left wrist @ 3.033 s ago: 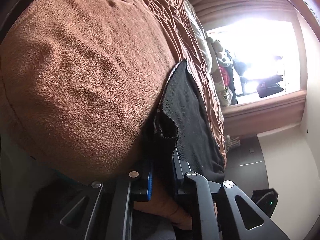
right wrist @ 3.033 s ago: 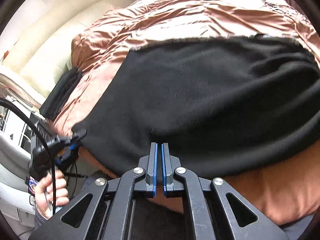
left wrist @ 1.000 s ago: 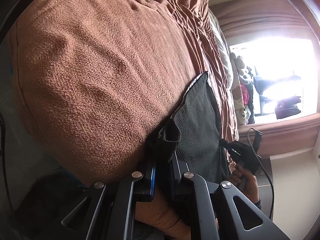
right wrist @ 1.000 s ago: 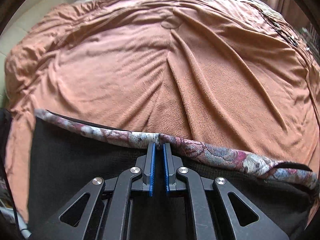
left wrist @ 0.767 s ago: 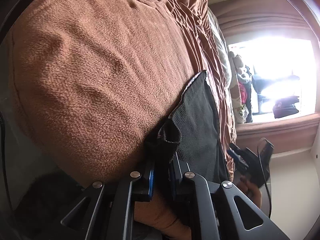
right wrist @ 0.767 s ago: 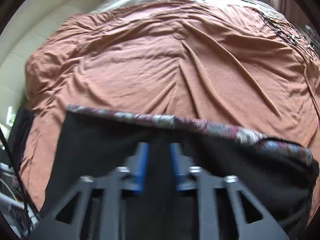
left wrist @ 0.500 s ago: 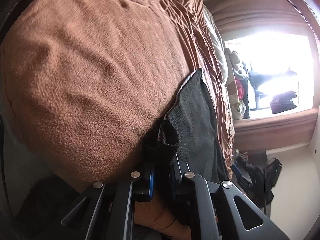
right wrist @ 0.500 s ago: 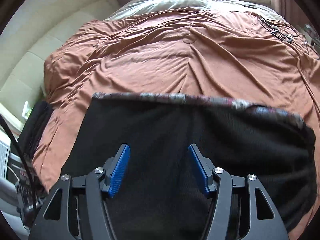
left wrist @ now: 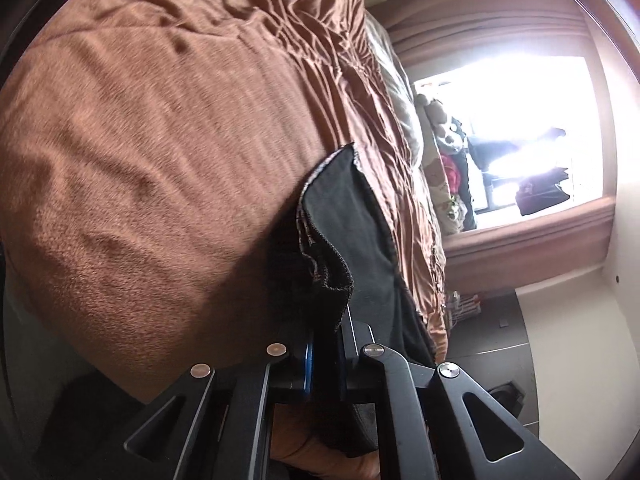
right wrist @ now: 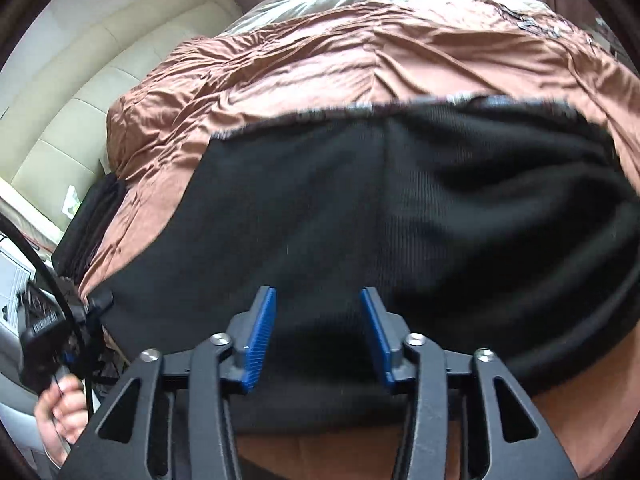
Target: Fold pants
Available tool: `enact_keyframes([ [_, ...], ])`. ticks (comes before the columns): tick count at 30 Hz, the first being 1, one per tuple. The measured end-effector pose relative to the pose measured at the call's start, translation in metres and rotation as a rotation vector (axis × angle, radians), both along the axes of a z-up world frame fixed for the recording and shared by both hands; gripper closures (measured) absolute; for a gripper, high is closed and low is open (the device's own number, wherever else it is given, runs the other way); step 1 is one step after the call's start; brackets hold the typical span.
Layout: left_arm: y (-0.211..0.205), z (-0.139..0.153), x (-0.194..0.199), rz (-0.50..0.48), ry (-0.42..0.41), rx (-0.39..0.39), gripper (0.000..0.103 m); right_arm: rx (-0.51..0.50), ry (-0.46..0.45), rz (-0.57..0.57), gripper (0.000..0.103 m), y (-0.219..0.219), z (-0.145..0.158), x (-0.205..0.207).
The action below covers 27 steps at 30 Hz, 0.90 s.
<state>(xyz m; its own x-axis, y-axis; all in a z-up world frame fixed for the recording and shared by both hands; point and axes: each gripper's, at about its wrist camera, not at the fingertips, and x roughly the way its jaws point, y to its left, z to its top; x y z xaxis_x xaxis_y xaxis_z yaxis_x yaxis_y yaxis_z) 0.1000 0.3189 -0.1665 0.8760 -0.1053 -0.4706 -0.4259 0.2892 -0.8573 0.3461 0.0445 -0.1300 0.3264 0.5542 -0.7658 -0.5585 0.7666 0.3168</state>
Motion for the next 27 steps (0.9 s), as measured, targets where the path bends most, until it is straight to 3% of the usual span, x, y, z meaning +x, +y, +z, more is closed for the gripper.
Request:
enact_keyframes([
  [13, -0.007, 0.036, 0.022, -0.048, -0.046, 0.058, 0.095, 0.015, 0.055, 0.001, 0.07, -0.024, -0.028, -0.046],
  [20, -0.015, 0.059, 0.038, -0.091, -0.087, 0.085, 0.095, 0.113, 0.007, -0.039, 0.07, -0.036, 0.003, -0.032],
  [23, -0.02, 0.069, 0.045, -0.113, -0.102, 0.098, 0.095, 0.143, 0.02, -0.054, 0.07, -0.039, 0.001, -0.024],
  [27, -0.026, 0.081, 0.053, -0.136, -0.119, 0.114, 0.095, 0.145, 0.066, -0.051, 0.078, -0.034, -0.017, -0.022],
])
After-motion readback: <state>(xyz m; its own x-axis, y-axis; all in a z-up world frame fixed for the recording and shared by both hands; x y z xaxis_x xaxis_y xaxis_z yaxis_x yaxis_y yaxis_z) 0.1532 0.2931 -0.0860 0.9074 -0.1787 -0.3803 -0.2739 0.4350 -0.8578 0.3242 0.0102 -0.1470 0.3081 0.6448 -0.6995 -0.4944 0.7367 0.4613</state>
